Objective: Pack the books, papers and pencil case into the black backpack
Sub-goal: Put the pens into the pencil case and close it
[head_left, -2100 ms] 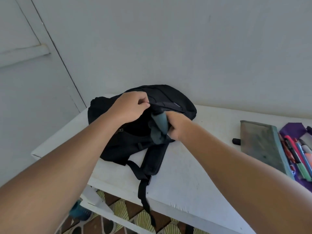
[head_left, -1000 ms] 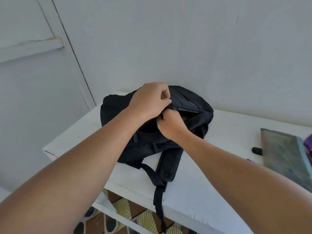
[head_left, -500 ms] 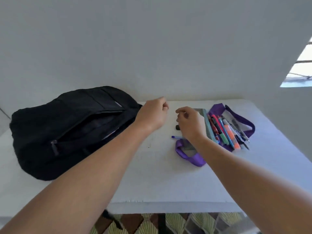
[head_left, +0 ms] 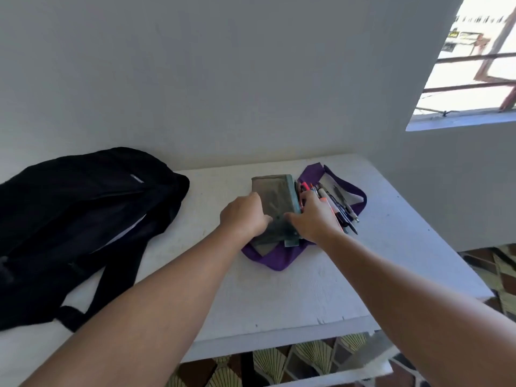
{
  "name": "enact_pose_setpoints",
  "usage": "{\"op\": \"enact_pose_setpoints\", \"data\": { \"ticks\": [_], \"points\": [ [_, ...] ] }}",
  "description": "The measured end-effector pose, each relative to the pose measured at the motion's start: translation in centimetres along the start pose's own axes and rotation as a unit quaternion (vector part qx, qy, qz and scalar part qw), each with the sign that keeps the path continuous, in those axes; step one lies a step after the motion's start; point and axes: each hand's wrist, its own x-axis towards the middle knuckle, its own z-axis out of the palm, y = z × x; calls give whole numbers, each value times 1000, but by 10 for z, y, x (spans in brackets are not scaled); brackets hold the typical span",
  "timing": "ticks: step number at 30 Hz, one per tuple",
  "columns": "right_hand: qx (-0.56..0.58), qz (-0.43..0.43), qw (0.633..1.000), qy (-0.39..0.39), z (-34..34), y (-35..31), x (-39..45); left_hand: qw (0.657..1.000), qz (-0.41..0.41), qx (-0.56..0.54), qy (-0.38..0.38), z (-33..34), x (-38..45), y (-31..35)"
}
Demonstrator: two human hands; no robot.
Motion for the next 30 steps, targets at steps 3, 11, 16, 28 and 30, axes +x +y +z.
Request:
{"op": "enact_pose_setpoints", "data": {
  "ticks": [3, 11, 16, 28, 30],
  "points": [
    [31, 0, 1000, -6, -2, -3, 1, 999, -16, -31, -23, 3, 2, -2],
    [334, -55, 940, -34, 13, -48, 2, 887, -140, -439, -34, -18, 18, -9],
    [409, -119, 897, -114, 37, -92, 4, 861, -188, -473, -21, -57, 22, -47],
    [-131, -218, 925, -281, 63, -62, 4, 980, -196, -9, 36, 25, 6, -127],
    [-97, -205, 935, -272, 66, -57, 7, 986, -158, 29, 40, 22, 12, -126]
  ]
}}
